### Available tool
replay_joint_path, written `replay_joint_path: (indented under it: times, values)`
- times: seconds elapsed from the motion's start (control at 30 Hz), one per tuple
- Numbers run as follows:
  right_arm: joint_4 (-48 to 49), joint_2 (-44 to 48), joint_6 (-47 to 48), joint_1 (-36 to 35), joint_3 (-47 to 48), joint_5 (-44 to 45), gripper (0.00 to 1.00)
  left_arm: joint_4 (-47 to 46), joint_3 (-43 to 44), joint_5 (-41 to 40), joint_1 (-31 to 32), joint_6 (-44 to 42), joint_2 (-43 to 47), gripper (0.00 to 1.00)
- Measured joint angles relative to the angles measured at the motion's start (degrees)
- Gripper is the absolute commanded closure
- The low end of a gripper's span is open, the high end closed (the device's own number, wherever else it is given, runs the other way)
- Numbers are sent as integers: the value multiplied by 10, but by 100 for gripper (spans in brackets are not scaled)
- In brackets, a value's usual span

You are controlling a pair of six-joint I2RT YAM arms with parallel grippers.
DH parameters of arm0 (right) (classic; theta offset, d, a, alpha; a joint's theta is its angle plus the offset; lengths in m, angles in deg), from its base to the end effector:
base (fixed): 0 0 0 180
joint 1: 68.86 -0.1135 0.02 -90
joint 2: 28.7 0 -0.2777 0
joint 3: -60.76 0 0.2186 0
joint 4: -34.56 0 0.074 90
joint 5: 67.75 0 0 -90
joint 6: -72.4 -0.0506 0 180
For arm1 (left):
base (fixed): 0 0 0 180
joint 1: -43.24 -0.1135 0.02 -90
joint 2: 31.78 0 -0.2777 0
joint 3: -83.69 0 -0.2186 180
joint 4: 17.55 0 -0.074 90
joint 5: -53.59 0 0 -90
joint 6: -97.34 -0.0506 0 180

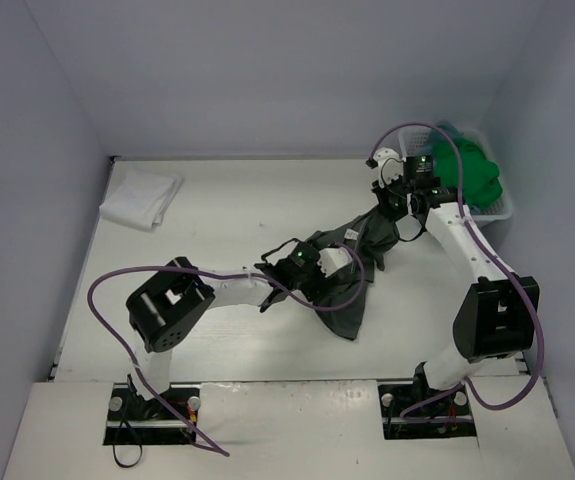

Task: Fold and stack the t-shirts

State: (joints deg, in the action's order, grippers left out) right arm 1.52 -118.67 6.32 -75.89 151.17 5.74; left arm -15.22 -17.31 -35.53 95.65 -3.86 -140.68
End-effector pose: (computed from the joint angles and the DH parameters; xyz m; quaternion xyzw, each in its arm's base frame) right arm 0.3373 0.0561 0.3269 -0.2981 0.8182 0.0548 0.4886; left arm 0.2463 -0.3213 0.2008 0.4646 0.7421 -0.1763 0.4498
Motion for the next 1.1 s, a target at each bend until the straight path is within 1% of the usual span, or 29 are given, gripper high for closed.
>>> replay_joint_path:
  times: [0.07, 0.1, 0.17, 0.2, 0.23, 0.47, 0.5, 0.53, 0.63, 0.67, 0.77, 0.97, 1.1]
  values:
    - [0, 0, -2, 0, 0, -1, 100, 5, 6, 6, 0, 3, -1, 33]
    - [0, 0, -2, 1, 0, -1, 100, 8, 9, 8, 0, 5, -2, 40]
    - [0, 0, -3, 2, 0, -2, 100, 13, 14, 15, 0, 10, -2, 49]
    - [0, 0, -4, 2, 0, -3, 100, 17, 18, 19, 0, 10, -3, 57]
    - [0, 0, -4, 2, 0, -3, 100, 19, 22, 22, 0, 12, -5, 60]
    - [0, 0, -8, 3, 0, -8, 100, 37, 43, 39, 0, 12, -24, 65]
    - [0, 0, -8, 3, 0, -9, 100, 40, 44, 40, 0, 12, -26, 69]
    - [0, 0, -10, 3, 0, -9, 100, 44, 46, 42, 0, 12, -29, 77]
    - [0, 0, -11, 3, 0, -10, 100, 49, 51, 43, 0, 10, -36, 83]
    - [0, 0, -12, 3, 0, -10, 100, 53, 53, 43, 0, 10, -37, 88]
    - [0, 0, -12, 5, 0, -12, 100, 65, 59, 43, 0, 4, -37, 91]
    - [2, 0, -13, 11, -2, -21, 100, 95, 80, 29, -8, -17, -33, 91]
    - [3, 0, -14, 10, -14, -28, 100, 121, 96, 22, -44, -19, -6, 91]
